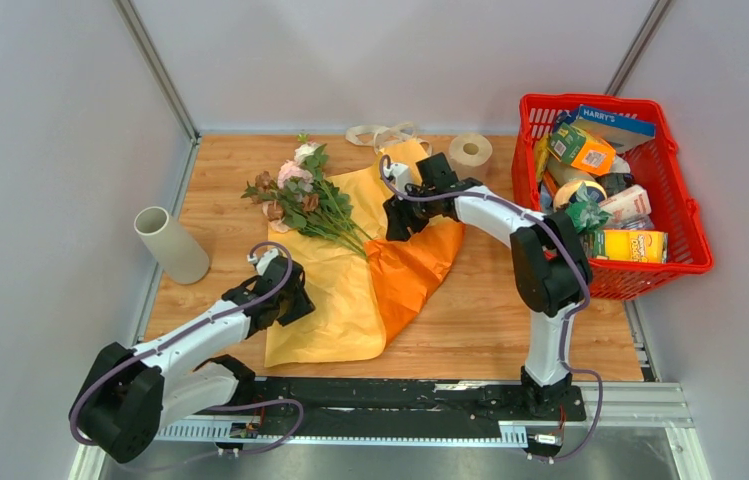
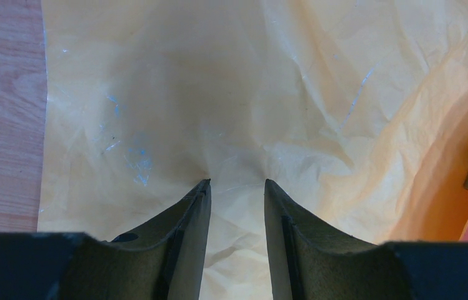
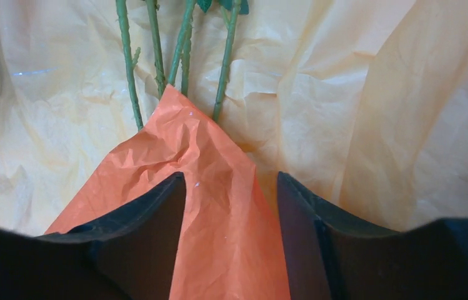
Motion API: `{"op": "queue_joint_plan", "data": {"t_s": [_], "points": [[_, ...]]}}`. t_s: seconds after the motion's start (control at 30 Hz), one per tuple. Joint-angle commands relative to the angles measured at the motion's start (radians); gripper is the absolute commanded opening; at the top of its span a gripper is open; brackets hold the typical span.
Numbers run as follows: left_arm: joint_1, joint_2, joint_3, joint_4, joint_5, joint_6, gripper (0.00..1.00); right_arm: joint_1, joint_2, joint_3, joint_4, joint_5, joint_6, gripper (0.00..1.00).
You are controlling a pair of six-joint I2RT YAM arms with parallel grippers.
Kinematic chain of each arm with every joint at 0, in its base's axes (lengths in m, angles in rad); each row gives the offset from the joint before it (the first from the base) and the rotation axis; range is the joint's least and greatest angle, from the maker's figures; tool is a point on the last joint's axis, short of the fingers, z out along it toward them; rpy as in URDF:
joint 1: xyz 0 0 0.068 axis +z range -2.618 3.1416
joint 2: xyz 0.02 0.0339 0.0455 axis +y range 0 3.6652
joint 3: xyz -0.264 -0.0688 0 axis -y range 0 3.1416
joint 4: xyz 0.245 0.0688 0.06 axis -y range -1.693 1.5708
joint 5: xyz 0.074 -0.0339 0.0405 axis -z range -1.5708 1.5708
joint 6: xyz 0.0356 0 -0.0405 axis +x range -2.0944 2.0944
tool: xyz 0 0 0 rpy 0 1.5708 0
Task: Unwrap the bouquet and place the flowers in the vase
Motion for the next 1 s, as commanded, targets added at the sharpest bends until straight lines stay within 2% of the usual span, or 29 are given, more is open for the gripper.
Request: {"op": "queue_joint_plan", "data": {"t_s": [0.0, 0.23, 0.43, 0.57, 0.7, 0.9, 0.97], "points": [[-0.001, 0.008, -0.013, -0.043, -0.020, -0.009, 0.46, 0.000, -0.019, 0.058, -0.018, 0.014, -0.021, 0.62], [0.000, -0.041, -0.013, -0.110, -0.089, -0.035, 0.47, -0.005, 0.056, 0.092, -0.082, 0.086, -0.059, 0.64], [0.000, -0.034, -0.029, -0.104, -0.092, -0.042, 0.47, -0.037, 0.105, 0.092, -0.113, 0.051, -0.070, 0.61], [-0.001, -0.023, -0.036, -0.103, -0.092, -0.046, 0.47, -0.070, 0.111, 0.080, -0.114, 0.044, -0.058, 0.50], [0.002, -0.017, -0.037, -0.101, -0.097, -0.048, 0.47, -0.087, 0.126, 0.078, -0.114, 0.046, -0.047, 0.26], [0.000, -0.020, -0.029, -0.110, -0.100, -0.051, 0.47, -0.086, 0.084, 0.086, -0.111, -0.078, -0.051, 0.00], [0.000, -0.020, -0.031, -0.109, -0.097, -0.049, 0.47, -0.086, 0.050, 0.075, -0.108, -0.100, -0.061, 0.00]]}}
